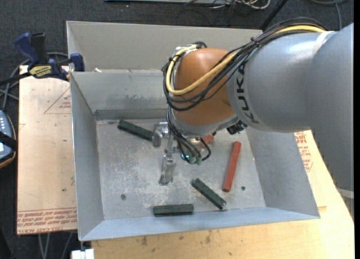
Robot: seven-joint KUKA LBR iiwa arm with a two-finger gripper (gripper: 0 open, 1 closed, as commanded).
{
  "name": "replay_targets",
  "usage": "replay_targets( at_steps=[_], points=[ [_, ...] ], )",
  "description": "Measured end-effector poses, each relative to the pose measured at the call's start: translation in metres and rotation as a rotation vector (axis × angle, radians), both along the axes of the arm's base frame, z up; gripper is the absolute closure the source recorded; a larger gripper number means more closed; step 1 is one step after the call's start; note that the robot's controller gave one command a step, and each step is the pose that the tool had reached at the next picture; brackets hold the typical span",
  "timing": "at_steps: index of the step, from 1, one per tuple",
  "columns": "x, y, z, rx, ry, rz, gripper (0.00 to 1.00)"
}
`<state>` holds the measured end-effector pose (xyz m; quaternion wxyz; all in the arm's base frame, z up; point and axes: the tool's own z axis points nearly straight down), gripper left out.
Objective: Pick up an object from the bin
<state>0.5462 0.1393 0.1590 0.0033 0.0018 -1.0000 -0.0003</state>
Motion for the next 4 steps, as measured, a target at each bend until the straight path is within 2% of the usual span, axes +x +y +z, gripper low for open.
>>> replay_targets(
  at_steps=[1,2,3,4],
  points=[
    [0.002,-0.001,0.004,0.001,-0.007,-0.003,0.0],
    [0.076,0.019,-0.057,0.004,-0.018,-0.021,0.0],
    [0.104,0.027,-0.064,0.0,-0.004,0.067,0.0],
    [0.1,0.014,-0.056,0.002,-0.01,-0.069,0.0]
  ],
)
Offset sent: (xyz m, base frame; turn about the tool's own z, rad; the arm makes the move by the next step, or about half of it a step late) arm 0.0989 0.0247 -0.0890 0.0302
